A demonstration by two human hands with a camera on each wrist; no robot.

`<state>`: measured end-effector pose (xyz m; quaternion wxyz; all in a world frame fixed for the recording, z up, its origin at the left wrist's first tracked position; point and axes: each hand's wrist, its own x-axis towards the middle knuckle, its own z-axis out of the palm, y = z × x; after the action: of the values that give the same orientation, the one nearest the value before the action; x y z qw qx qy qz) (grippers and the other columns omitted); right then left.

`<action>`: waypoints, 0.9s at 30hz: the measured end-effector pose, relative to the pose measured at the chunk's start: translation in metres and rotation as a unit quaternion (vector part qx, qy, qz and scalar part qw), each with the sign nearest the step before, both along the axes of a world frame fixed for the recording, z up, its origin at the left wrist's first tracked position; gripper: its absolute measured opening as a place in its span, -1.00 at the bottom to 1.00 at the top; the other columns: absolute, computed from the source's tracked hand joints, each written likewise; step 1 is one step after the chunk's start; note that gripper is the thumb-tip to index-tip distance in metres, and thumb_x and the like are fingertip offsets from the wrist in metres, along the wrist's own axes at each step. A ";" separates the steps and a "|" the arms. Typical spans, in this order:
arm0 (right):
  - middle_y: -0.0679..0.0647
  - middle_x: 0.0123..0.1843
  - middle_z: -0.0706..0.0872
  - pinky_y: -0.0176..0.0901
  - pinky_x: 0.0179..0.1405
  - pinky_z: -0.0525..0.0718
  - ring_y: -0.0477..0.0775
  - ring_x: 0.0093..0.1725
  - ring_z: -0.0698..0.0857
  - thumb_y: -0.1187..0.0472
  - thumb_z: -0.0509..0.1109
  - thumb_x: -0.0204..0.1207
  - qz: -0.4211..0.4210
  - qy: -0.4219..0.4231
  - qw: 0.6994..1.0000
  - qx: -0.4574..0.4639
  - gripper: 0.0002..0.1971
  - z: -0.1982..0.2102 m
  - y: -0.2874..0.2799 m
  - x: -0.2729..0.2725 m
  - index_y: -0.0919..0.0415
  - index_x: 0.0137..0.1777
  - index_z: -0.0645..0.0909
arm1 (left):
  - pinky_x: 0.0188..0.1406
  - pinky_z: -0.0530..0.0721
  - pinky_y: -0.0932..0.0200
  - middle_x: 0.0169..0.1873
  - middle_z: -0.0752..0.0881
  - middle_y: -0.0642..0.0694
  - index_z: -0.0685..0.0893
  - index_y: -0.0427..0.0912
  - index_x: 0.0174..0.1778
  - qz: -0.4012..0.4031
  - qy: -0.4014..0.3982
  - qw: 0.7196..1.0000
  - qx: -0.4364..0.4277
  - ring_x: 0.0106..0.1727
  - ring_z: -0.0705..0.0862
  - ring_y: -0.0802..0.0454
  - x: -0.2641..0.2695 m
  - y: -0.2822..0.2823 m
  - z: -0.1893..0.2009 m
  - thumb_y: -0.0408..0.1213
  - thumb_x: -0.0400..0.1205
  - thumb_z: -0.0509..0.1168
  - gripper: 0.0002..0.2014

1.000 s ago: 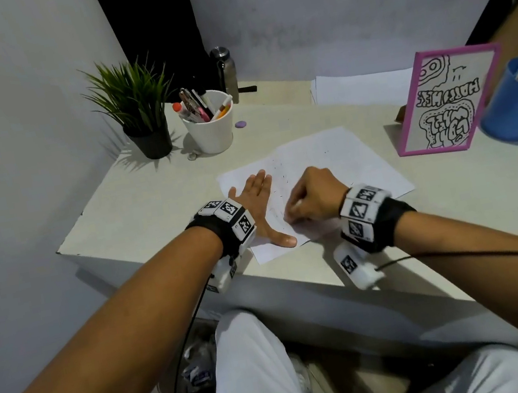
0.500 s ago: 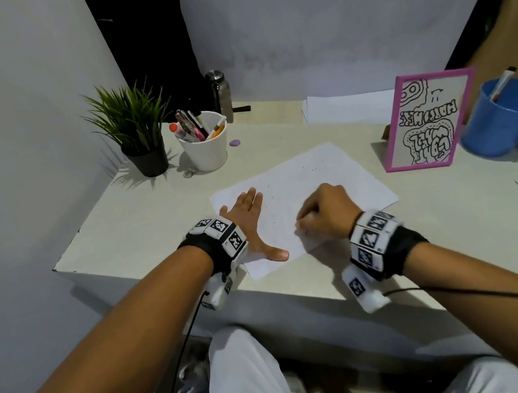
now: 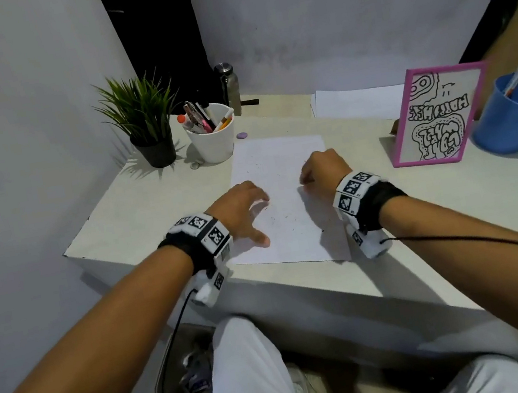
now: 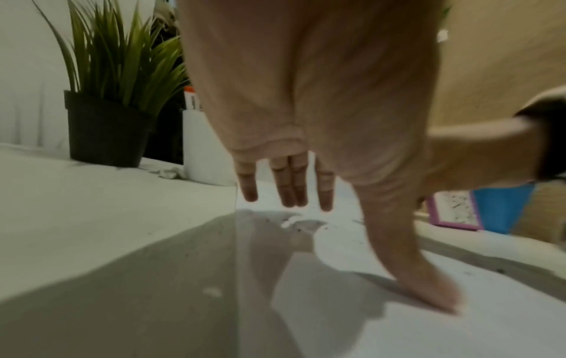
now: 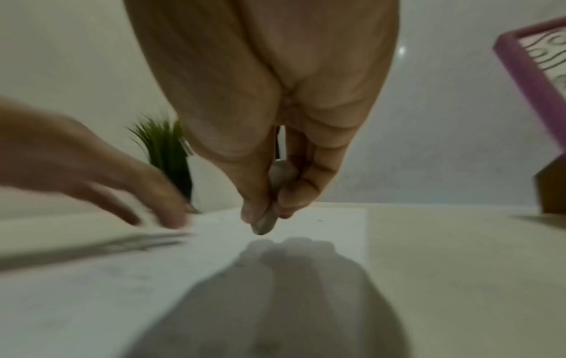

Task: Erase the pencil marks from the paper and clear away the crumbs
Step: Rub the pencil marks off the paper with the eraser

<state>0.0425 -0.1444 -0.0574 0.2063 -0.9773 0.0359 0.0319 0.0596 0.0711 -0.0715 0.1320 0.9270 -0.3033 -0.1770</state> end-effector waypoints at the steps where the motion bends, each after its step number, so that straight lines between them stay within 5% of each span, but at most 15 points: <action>1: 0.20 -0.11 0.87 -0.16 0.00 0.74 0.17 -0.09 0.82 0.32 0.54 0.40 0.012 -0.008 1.000 0.017 -0.88 -0.002 0.008 -0.002 0.25 -0.08 0.86 | 0.48 0.38 0.03 0.52 0.38 -0.06 0.43 -0.02 0.54 -0.022 0.020 1.000 -0.002 0.52 0.36 -0.05 0.005 -0.001 -0.003 0.05 0.22 0.69 -0.03; 5: 0.00 -0.35 0.80 -0.38 -0.31 0.59 -0.13 -0.28 0.73 0.26 0.63 0.26 0.056 0.048 0.993 0.093 -0.90 -0.010 0.039 -0.011 0.15 -0.21 0.88 | 0.65 0.08 -0.23 0.72 -0.05 -0.05 0.09 0.16 0.69 -0.056 0.071 0.995 0.037 0.71 -0.05 -0.07 0.019 -0.004 -0.013 0.13 0.26 0.64 0.16; 8: 0.07 -0.35 0.80 -0.43 -0.42 0.53 -0.06 -0.26 0.73 0.26 0.63 0.26 0.011 0.033 0.993 0.111 -0.89 -0.014 0.038 -0.001 0.17 -0.20 0.89 | 0.65 0.04 -0.24 0.72 -0.14 -0.04 -0.03 0.18 0.70 -0.072 0.067 0.993 0.068 0.72 -0.11 -0.07 0.026 -0.007 -0.018 0.20 0.25 0.62 0.22; 14: 0.08 -0.26 0.86 -0.17 -0.09 0.79 0.00 -0.15 0.80 0.19 0.62 0.30 0.043 0.057 0.994 0.084 -0.90 -0.017 0.045 -0.006 0.14 -0.19 0.89 | 0.64 0.08 -0.30 0.72 -0.16 -0.02 -0.06 0.15 0.71 -0.091 0.046 0.990 0.097 0.72 -0.12 -0.10 0.037 -0.009 -0.026 0.30 0.19 0.59 0.28; 17: 0.13 -0.27 0.85 -0.12 -0.13 0.81 0.05 -0.16 0.81 0.20 0.63 0.27 -0.005 0.019 0.996 0.092 -0.86 -0.016 0.042 -0.003 0.19 -0.17 0.88 | 0.64 0.08 -0.31 0.72 -0.17 -0.02 -0.11 0.16 0.71 -0.096 0.039 0.989 0.108 0.72 -0.12 -0.11 0.036 -0.010 -0.026 0.32 0.19 0.58 0.29; 20: 0.03 -0.30 0.84 -0.29 -0.20 0.71 -0.07 -0.20 0.77 0.17 0.63 0.29 0.078 0.071 0.991 0.076 -0.90 -0.014 0.049 -0.016 0.13 -0.20 0.89 | 0.64 0.07 -0.30 0.72 -0.19 0.00 -0.11 0.18 0.70 -0.097 0.044 0.990 0.096 0.72 -0.14 -0.09 0.037 -0.007 -0.026 0.30 0.21 0.58 0.28; 24: 0.09 -0.24 0.87 -0.23 -0.10 0.76 -0.01 -0.11 0.81 0.19 0.67 0.24 -0.011 0.027 0.995 0.096 -0.85 -0.012 0.037 -0.006 0.15 -0.17 0.90 | 0.64 0.04 -0.32 0.71 -0.23 -0.03 -0.20 0.18 0.70 -0.117 0.035 0.983 0.134 0.72 -0.19 -0.11 0.040 -0.011 -0.030 0.40 0.18 0.53 0.33; 27: 0.03 -0.28 0.86 -0.19 -0.10 0.79 -0.05 -0.15 0.81 0.19 0.64 0.26 0.057 0.074 0.991 0.092 -0.91 -0.014 0.048 -0.018 0.12 -0.23 0.89 | 0.63 0.04 -0.33 0.71 -0.25 -0.01 -0.22 0.22 0.69 -0.112 0.042 0.985 0.124 0.72 -0.21 -0.08 0.042 -0.008 -0.031 0.44 0.14 0.52 0.35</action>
<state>0.0240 -0.0968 -0.0714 0.2896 -0.9496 -0.0079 0.1195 0.1015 0.0634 -0.1027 0.0077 0.8879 -0.3754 -0.2658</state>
